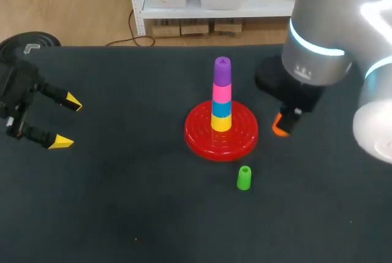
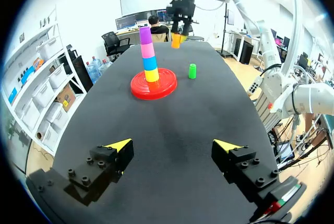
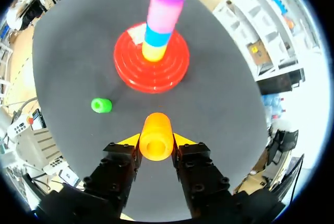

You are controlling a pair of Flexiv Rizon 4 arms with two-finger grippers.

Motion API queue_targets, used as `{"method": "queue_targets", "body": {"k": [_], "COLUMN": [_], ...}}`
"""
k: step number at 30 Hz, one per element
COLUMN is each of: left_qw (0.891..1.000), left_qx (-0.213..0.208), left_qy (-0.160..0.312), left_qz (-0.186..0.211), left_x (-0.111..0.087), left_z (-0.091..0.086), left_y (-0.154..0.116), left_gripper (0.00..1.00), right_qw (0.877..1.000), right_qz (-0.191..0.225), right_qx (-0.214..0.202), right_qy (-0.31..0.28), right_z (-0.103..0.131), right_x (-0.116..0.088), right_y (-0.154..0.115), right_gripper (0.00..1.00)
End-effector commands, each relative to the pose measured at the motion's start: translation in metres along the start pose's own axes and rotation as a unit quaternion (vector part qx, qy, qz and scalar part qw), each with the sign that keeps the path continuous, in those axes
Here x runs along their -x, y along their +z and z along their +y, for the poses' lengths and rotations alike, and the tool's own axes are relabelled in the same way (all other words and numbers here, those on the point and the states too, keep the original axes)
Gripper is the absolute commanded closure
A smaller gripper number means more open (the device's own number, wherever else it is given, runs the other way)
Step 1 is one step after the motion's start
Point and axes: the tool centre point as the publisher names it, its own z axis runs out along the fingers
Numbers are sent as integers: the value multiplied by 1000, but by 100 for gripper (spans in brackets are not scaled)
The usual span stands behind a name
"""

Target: Pick up and stack the cylinders on the red base in this order: pink,purple,orange,green

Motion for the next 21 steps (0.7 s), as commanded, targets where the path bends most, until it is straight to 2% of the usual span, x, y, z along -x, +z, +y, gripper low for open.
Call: {"method": "queue_targets", "body": {"k": [1, 6, 13, 21], "left_qw": [1000, 1000, 1000, 1000], "left_qx": [1, 1, 1, 1], "left_qy": [1, 1, 1, 1], "left_qz": [-1, -1, -1, -1], "left_x": [-1, -1, -1, -1], "left_z": [0, 0, 0, 0], "left_y": [0, 0, 0, 0], "left_gripper": [0, 0, 0, 0], "right_qw": [1000, 999, 996, 994], "right_qz": [6, 4, 13, 23], "right_qx": [3, -4, -5, 5], "right_qy": [-15, -51, -93, -109], "right_z": [-8, -17, -30, -37], "right_x": [23, 63, 114, 140], "right_y": [-44, -73, -86, -80], "right_gripper": [100, 100, 100, 100]}}
